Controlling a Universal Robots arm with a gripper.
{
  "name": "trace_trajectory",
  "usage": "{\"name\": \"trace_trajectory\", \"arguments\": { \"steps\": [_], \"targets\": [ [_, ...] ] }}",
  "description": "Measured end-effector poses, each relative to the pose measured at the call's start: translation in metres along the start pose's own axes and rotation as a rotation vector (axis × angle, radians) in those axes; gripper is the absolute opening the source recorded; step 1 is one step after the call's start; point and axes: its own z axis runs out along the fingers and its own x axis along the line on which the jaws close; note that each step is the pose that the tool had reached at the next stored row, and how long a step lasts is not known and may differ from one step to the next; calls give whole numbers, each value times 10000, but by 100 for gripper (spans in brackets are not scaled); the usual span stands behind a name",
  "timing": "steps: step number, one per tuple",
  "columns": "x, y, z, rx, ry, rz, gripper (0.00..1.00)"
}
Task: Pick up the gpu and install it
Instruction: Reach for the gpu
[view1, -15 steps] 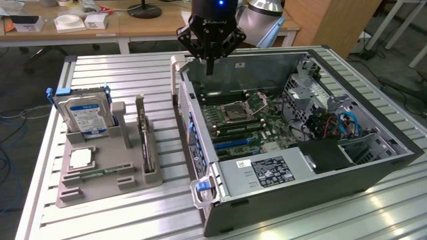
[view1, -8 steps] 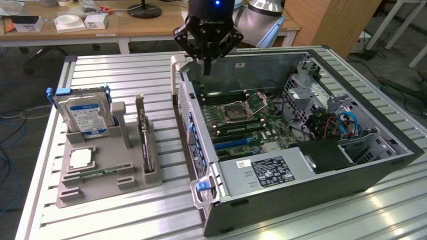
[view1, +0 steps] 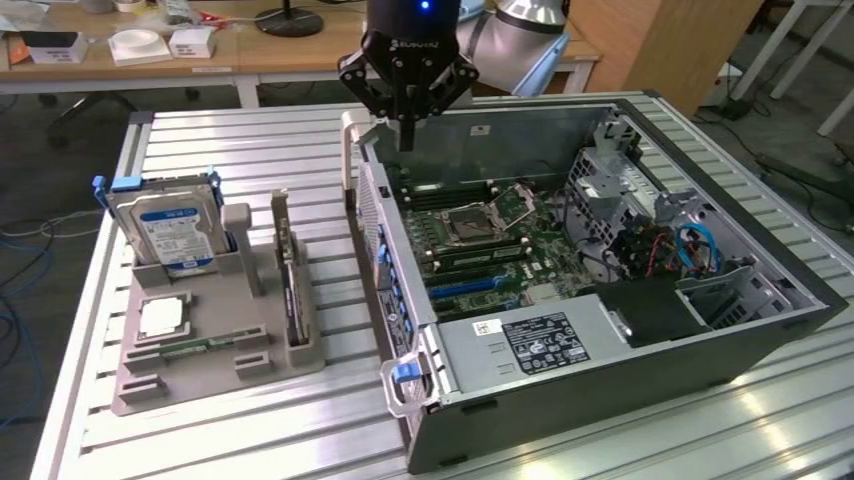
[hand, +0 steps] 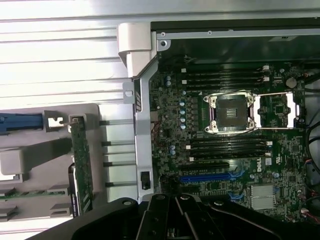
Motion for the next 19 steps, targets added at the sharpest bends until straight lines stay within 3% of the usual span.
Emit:
{"name": "trace_trajectory", "arguments": {
  "steps": [19],
  "targets": [
    [183,-14,-1,1,19,1,10]
  ]
}}
